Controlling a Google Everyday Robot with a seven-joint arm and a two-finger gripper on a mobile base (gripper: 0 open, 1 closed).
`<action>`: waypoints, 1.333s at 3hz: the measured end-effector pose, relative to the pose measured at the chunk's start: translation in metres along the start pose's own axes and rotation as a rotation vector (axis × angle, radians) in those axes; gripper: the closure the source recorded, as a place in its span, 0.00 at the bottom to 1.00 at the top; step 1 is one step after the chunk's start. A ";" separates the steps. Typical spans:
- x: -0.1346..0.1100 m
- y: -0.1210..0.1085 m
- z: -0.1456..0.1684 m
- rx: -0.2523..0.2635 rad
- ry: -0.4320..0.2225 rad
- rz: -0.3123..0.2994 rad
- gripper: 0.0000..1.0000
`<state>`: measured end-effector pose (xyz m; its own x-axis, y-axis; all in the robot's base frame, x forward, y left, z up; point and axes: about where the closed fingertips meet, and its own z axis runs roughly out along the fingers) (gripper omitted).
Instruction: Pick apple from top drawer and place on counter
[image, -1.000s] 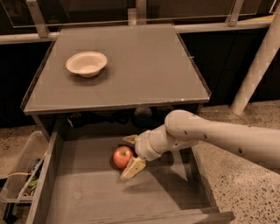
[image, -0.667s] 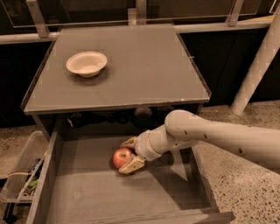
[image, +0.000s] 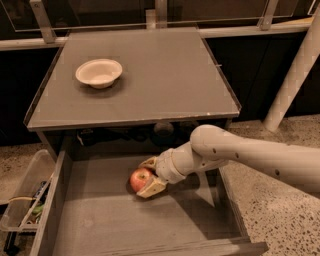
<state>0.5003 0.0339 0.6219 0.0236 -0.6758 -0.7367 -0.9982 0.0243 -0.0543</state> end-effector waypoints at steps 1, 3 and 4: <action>-0.005 0.002 -0.028 0.022 -0.004 -0.009 1.00; -0.031 0.000 -0.129 0.129 0.025 -0.065 1.00; -0.055 -0.008 -0.181 0.188 0.065 -0.121 1.00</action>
Offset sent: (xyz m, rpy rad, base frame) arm -0.0119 -0.0825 0.1151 -0.0098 -0.1394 -0.0601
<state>0.4973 -0.0620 0.7849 0.1326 -0.7278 -0.6728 -0.9605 0.0731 -0.2684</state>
